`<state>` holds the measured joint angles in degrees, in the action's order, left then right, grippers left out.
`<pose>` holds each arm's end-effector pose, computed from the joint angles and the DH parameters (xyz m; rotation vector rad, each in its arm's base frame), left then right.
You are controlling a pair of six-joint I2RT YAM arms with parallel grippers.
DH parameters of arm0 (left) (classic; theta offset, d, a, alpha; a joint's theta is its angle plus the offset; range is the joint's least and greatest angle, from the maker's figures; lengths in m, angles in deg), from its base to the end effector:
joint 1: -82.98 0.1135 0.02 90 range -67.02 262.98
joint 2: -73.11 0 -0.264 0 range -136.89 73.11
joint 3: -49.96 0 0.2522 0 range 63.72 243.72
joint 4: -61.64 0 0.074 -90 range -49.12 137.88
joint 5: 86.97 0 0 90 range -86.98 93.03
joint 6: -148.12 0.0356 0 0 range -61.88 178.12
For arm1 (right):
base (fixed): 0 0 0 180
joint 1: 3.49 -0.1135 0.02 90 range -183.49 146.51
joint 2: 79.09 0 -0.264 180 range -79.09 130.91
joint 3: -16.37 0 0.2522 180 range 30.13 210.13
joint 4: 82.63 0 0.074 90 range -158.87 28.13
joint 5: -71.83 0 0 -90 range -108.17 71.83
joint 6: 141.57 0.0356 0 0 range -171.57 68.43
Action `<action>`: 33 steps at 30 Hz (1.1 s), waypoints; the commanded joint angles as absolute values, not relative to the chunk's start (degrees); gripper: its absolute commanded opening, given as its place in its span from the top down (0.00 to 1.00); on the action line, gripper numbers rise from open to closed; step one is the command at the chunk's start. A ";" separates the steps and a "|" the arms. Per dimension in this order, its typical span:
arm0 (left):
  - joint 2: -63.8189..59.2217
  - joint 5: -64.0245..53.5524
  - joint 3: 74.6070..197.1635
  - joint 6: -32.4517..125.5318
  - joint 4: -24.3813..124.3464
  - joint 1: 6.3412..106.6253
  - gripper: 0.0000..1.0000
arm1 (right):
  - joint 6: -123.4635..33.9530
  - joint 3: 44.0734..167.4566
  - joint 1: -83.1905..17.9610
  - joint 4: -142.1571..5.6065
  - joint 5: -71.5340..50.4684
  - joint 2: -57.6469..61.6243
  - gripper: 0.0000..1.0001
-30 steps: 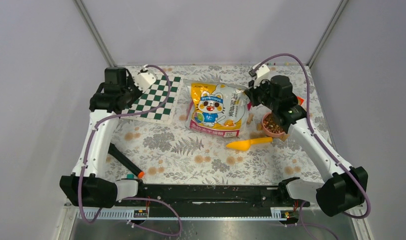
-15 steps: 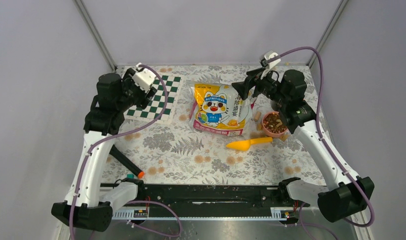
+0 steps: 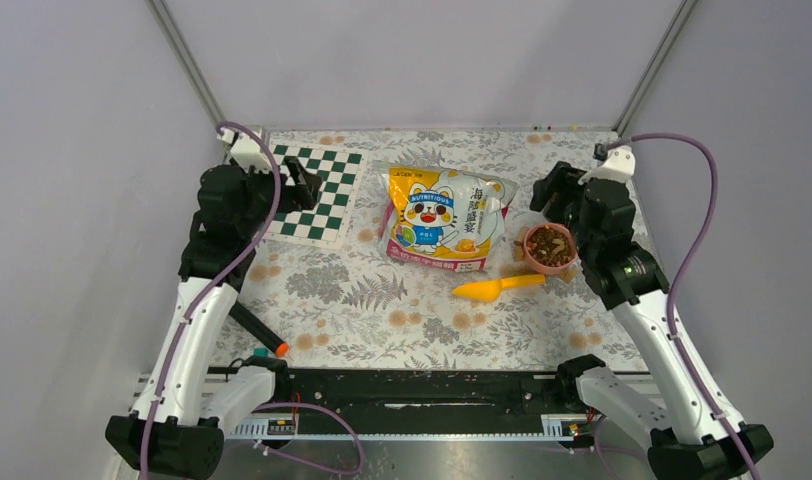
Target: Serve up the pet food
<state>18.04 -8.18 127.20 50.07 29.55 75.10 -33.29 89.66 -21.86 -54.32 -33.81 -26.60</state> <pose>0.2068 -0.0356 0.4063 0.1417 1.7496 -0.3737 0.1951 0.0547 0.3983 0.2023 1.6910 0.2457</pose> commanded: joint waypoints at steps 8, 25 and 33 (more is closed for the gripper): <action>16.18 8.46 124.36 16.31 9.97 75.24 0.01 | -20.17 77.80 -21.33 -51.61 -34.88 -23.37 0.62; 17.10 -3.99 121.37 28.77 11.08 75.42 0.01 | -17.04 78.53 -21.41 -76.77 -13.04 2.87 0.84; 20.92 -6.75 119.51 29.21 13.30 75.47 0.01 | -16.74 85.47 -22.76 -77.65 -10.35 10.89 0.85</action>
<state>19.46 -3.65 119.70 27.97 9.25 75.17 -18.29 81.37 -20.44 -73.10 -16.44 9.26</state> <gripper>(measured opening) 0.985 0.153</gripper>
